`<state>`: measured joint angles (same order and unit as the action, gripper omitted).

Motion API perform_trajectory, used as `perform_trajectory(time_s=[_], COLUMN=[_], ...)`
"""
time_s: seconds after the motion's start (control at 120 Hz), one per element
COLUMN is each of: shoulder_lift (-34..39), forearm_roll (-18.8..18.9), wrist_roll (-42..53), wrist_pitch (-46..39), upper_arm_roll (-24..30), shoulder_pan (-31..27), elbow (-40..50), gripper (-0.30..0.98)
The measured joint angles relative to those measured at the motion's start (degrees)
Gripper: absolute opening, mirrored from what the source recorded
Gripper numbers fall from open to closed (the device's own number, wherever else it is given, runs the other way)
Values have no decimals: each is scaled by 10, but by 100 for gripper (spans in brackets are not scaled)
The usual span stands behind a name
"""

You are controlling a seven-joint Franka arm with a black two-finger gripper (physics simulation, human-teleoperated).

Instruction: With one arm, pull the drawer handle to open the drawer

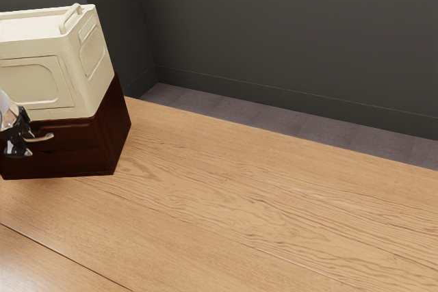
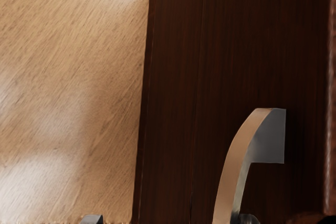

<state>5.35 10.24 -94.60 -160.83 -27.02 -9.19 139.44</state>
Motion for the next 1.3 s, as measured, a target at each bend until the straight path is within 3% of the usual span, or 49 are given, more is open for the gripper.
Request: perform_trajectory(time_s=[0.175, 0.383, 1.3], shoulder_lift=[10, 50, 166], forearm_roll=[0, 0, 2], wrist_roll=[-1, -2, 1], wrist_pitch=[5, 36, 90], upper_arm_roll=[1, 1, -14], shoulder_pan=[1, 2, -6], elbow=[7, 28, 123], gripper=[8, -2, -9])
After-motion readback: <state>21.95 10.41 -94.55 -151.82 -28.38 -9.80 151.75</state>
